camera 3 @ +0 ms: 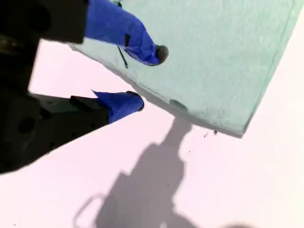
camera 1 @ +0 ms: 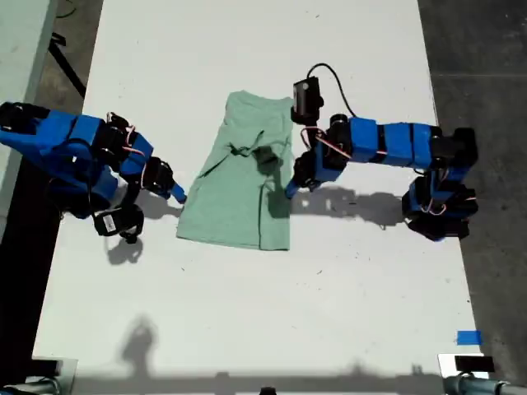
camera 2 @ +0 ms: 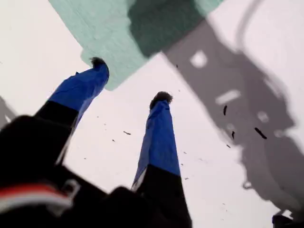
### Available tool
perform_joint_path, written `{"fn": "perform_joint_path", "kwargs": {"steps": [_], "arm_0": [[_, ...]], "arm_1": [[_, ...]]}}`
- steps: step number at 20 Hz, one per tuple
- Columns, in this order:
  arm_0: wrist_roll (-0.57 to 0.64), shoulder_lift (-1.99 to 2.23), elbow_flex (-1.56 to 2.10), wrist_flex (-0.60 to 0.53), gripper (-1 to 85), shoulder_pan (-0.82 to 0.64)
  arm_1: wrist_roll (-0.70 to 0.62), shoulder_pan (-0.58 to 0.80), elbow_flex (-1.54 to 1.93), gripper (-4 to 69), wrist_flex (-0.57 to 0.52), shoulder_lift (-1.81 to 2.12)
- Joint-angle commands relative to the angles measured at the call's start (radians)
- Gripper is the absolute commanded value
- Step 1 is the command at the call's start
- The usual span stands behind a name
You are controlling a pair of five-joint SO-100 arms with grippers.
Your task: Fold t-shirt
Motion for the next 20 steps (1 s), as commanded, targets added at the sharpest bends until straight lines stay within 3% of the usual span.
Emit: {"fn": "perform_joint_path", "kwargs": {"steps": [1,4,13,15,18,20], "arm_0": [[-0.054,0.031,0.051,-0.095,15.2,0.048],[-0.052,0.020,0.135,-0.189,15.2,0.032],[-0.048,-0.127,0.334,-0.557,15.1,-0.003],[-0.043,-0.215,0.308,-0.603,13.5,-0.003],[-0.048,-0.244,0.278,-0.603,0.0,0.000],[-0.055,-0.239,0.241,-0.541,0.0,0.012]], "arm_1": [[-0.018,0.041,0.120,20.9,-0.052,0.183],[-0.023,0.064,0.235,19.0,-0.114,0.290],[-0.014,0.057,0.288,19.1,-0.146,0.322],[-0.011,0.055,0.288,19.2,-0.146,0.322],[-0.002,0.049,0.301,19.4,-0.149,0.324],[0.003,0.044,0.311,19.5,-0.155,0.328]]}}
